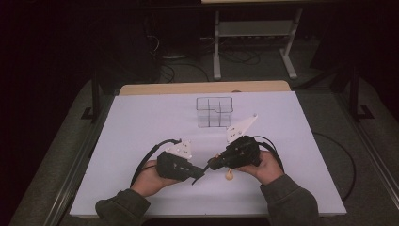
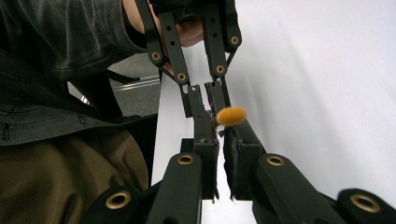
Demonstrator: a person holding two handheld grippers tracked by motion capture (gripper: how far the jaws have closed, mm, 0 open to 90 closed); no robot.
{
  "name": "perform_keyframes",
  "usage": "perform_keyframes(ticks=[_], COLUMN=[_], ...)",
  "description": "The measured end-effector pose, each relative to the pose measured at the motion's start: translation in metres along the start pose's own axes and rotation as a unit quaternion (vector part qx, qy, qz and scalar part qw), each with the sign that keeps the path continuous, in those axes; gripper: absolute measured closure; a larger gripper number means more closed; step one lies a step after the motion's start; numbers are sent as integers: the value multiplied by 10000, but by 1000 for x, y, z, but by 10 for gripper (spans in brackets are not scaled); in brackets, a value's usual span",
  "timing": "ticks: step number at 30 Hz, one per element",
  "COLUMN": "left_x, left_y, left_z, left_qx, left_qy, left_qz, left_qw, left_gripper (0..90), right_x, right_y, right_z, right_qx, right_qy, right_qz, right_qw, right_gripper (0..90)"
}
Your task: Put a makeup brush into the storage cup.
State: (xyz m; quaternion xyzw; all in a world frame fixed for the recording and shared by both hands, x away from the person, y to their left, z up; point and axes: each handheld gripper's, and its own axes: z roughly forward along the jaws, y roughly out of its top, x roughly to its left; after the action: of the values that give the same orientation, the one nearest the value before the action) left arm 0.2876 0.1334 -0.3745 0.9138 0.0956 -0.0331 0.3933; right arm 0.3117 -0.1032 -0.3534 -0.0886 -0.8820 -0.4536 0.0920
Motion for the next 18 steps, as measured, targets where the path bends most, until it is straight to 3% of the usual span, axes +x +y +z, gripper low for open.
perform_keyframes(ticks=[18], left_x=[1], left_y=[2], left_z=[1], left_qx=[-120], left_qy=[-36], left_qz=[-151], left_qw=[9998], left_gripper=[841], right_x=[2], right_y=[5], right_z=[4], right_qx=[-310], right_qy=[-17], right_qz=[-3], right_qw=[9995], right_gripper=[825])
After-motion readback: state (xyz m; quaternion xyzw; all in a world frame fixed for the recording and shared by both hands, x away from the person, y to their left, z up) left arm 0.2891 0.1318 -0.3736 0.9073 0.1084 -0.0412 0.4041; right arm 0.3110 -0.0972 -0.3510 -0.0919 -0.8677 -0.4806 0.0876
